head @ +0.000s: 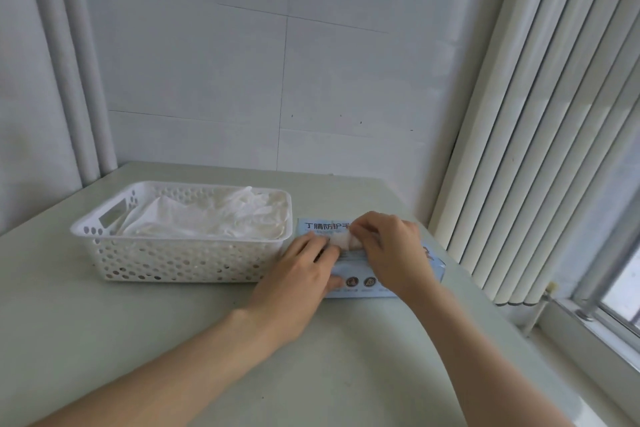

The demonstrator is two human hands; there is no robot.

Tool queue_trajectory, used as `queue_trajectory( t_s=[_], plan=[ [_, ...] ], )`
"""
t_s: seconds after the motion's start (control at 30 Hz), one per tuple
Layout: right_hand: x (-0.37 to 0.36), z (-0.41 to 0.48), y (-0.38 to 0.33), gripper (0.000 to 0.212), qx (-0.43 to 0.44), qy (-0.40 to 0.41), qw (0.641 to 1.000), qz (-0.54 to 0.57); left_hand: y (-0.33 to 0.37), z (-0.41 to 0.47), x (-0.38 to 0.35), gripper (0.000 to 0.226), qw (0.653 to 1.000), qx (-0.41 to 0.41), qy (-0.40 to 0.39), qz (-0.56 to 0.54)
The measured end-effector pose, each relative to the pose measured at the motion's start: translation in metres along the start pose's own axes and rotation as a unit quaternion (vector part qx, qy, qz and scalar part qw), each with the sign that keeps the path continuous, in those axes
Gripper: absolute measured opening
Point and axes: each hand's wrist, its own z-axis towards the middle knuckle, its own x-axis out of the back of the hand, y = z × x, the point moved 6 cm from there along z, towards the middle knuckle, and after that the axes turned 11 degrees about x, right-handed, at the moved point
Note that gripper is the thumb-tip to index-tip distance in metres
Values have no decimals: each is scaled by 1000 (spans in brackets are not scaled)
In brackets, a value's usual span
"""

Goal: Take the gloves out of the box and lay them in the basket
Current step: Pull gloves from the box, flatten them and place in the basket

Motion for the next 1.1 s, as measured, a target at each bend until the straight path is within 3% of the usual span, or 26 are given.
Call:
queue_trajectory(
  t_s=[0.17,0.37,0.6,0.73,0.83,0.9,1.1],
  plan=[
    [16,-5,5,17,7,110,991,-72,4,-2,-1,39,1000,-8,-18,4],
    [25,-8,-6,16,11,207,977,-41,8,-5,7,56,1000,22,-20,-4],
    [12,-7,-4,31,-41,123,991,-6,12,-6,15,52,998,16,8,-55],
    [9,-7,-3,33,-54,79,995,21,11,-6,6,51,1000,5,-6,13],
    [9,-8,-6,23,-42,51,997,45,8,-6,0,55,998,16,-42,41],
    [10,-7,-6,14,-48,54,996,54,6,-6,-1,56,998,18,-46,45],
    [21,-7,2,14,-102,144,975,133,11,-1,1,48,997,39,-66,28]
  ],
)
